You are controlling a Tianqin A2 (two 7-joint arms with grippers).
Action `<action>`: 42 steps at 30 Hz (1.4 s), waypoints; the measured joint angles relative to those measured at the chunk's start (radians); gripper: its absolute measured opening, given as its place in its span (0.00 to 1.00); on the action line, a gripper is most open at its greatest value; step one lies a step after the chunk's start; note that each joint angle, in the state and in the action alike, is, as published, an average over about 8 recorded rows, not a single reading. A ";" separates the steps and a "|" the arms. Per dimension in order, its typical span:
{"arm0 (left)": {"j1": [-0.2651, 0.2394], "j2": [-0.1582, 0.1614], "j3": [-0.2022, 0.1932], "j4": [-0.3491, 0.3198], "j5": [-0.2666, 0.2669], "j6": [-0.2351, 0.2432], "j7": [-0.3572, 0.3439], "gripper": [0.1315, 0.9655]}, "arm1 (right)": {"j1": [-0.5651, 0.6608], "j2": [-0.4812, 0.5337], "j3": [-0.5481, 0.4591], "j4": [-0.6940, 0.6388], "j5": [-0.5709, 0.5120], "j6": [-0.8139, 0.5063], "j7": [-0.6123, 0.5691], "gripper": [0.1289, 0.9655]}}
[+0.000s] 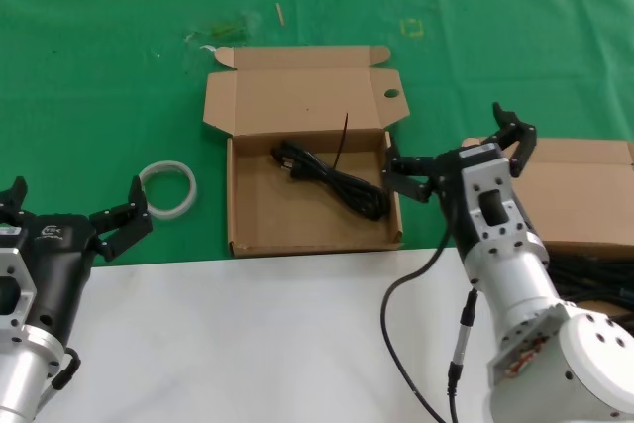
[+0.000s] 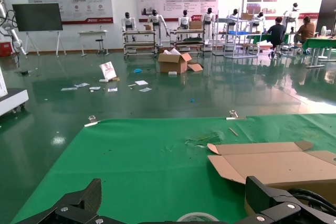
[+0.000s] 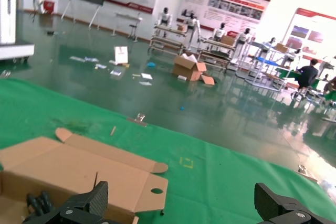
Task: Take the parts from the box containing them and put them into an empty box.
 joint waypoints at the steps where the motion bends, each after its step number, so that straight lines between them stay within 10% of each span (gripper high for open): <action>1: 0.000 0.000 0.000 0.000 0.000 0.000 0.000 1.00 | -0.007 0.000 0.010 0.003 -0.012 -0.009 0.021 1.00; 30: 0.000 0.000 0.000 0.000 0.000 0.000 0.000 1.00 | -0.218 0.000 0.297 0.086 -0.378 -0.276 0.625 1.00; 42: 0.000 0.000 0.000 0.000 0.000 0.000 0.000 1.00 | -0.236 0.000 0.323 0.093 -0.410 -0.300 0.680 1.00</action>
